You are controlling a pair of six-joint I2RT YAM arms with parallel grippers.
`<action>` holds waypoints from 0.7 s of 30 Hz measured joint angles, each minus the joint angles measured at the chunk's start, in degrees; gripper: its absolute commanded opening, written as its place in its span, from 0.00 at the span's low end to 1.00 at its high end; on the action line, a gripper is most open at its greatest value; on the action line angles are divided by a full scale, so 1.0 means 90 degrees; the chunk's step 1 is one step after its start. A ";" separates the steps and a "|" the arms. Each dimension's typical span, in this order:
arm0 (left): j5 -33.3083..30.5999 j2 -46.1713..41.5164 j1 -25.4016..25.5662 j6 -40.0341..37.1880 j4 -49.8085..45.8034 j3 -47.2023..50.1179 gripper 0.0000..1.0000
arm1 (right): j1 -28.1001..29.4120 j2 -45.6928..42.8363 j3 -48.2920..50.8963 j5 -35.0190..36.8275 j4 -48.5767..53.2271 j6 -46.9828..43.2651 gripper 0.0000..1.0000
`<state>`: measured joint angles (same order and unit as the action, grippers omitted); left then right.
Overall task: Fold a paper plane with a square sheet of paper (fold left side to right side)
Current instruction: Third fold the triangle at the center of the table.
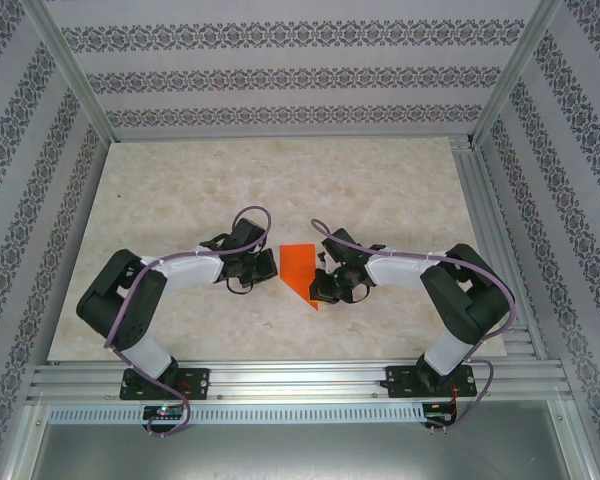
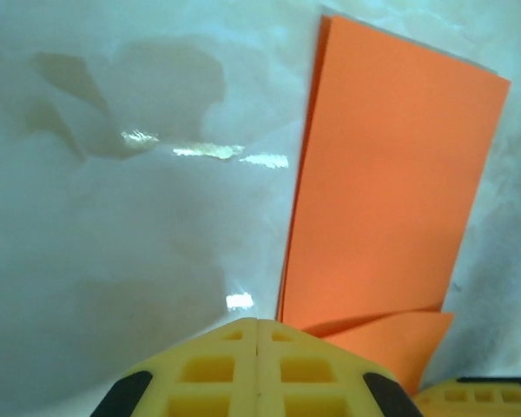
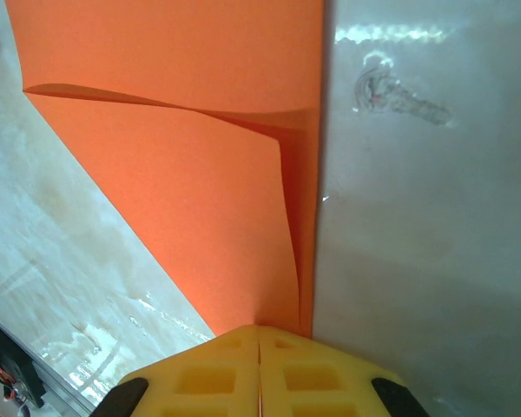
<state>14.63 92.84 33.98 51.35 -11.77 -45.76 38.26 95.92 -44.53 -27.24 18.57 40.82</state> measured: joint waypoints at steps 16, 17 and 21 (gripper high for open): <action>0.0168 0.0656 0.1025 0.0058 0.0158 -0.0478 0.07 | 0.0041 0.0010 -0.0041 0.0049 0.0058 -0.0002 0.08; 0.0158 0.0714 0.1025 0.0058 0.0160 -0.0503 0.07 | 0.0041 0.0010 -0.0041 0.0049 0.0058 -0.0002 0.08; 0.0090 0.0865 0.1025 0.0058 0.0170 -0.0597 0.07 | 0.0044 -0.0002 -0.0056 0.0068 0.0068 0.0000 0.08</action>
<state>15.44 100.62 43.20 51.88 -10.24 -51.13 38.65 95.90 -45.04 -26.63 19.18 40.82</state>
